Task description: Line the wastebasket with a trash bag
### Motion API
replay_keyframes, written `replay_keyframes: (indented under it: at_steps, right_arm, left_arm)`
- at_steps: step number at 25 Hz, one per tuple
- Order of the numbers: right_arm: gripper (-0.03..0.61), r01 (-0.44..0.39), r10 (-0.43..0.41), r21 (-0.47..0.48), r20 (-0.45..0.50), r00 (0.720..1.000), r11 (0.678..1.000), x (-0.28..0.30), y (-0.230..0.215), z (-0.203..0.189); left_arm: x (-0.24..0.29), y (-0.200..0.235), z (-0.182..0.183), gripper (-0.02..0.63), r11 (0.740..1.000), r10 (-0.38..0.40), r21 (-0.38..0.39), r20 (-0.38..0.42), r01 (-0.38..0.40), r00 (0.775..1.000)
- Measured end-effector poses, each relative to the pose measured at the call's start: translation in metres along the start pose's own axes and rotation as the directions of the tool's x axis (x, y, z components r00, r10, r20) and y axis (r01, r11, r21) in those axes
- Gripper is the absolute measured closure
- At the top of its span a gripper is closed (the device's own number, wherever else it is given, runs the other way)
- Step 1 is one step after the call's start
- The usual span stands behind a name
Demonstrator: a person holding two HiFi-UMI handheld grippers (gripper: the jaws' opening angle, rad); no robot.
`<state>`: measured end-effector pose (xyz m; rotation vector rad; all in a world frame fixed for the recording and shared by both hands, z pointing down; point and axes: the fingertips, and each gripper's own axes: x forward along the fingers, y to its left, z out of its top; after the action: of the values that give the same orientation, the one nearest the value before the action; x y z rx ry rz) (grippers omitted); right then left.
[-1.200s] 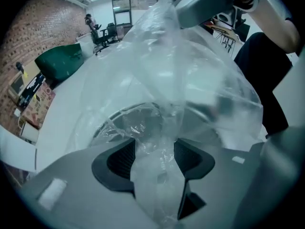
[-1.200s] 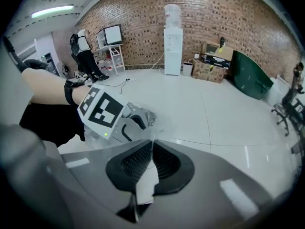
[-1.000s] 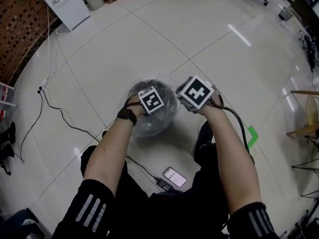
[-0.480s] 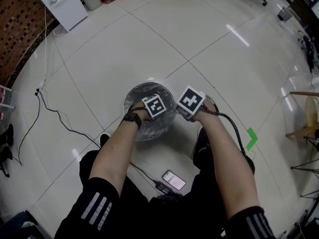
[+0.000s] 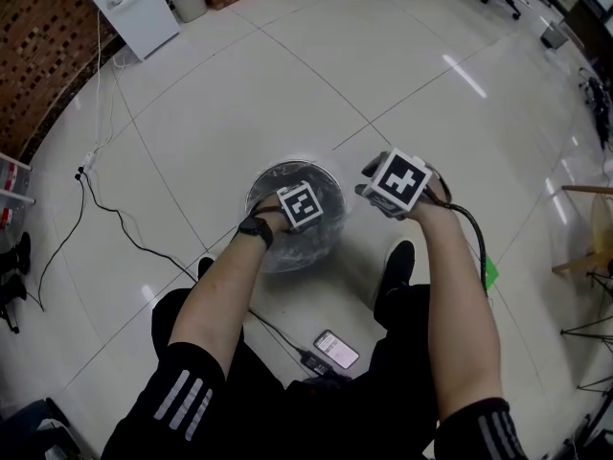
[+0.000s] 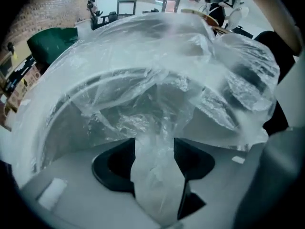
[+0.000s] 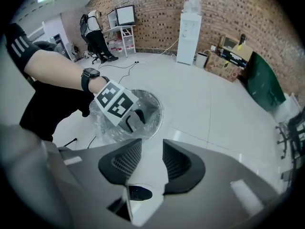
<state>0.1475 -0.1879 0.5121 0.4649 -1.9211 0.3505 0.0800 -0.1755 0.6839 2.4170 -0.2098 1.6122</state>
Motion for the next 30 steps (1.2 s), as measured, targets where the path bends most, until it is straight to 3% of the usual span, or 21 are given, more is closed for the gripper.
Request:
replay_keyframes:
  at_steps: [3,6,9,14,17,20,23,26,30]
  right_arm:
    - [0.430,0.040,-0.036,-0.052,0.074,0.997,0.998,-0.010,-0.008,0.018]
    - [0.430,0.006,0.007,-0.096,0.137,0.991,0.995,-0.007,0.004,0.037]
    - [0.430,-0.023,0.037,-0.122,0.114,0.993,0.992,0.006,0.016,0.040]
    - [0.436,-0.043,0.044,-0.011,0.053,0.998,0.999,0.035,0.008,0.018]
    - [0.487,-0.047,0.046,0.035,0.023,0.999,0.998,0.047,-0.001,0.000]
    - [0.522,-0.053,0.053,0.093,0.000,0.999,0.994,0.053,-0.004,-0.013]
    - [0.525,-0.036,0.037,0.111,-0.002,0.999,0.993,0.058,-0.011,-0.020]
    - [0.525,-0.032,0.031,0.115,0.007,0.999,0.993,0.070,-0.020,-0.029]
    - [0.525,-0.032,0.033,0.196,0.001,0.999,0.980,0.084,-0.031,-0.045]
  left_arm:
    - [-0.019,0.000,0.010,0.365,0.999,0.030,0.024,0.026,-0.030,0.999]
    - [-0.038,-0.010,0.022,0.365,0.998,0.033,0.058,0.049,-0.036,0.998]
    - [-0.054,-0.019,0.033,0.365,0.994,0.043,0.098,0.066,-0.050,0.997]
    - [-0.081,-0.028,0.036,0.365,0.986,0.050,0.153,0.068,-0.060,0.996]
    - [-0.110,-0.025,0.020,0.365,0.989,0.037,0.143,0.033,-0.041,0.999]
    - [-0.157,-0.018,0.027,0.374,0.996,-0.021,0.094,0.148,0.007,0.989]
    - [-0.199,0.032,0.010,0.434,0.995,0.097,-0.028,0.226,-0.093,0.969]
    - [-0.209,0.082,-0.038,0.453,0.966,0.200,-0.201,0.196,-0.161,0.960]
    - [-0.182,0.099,-0.090,0.453,0.915,0.134,-0.402,0.222,-0.035,0.966]
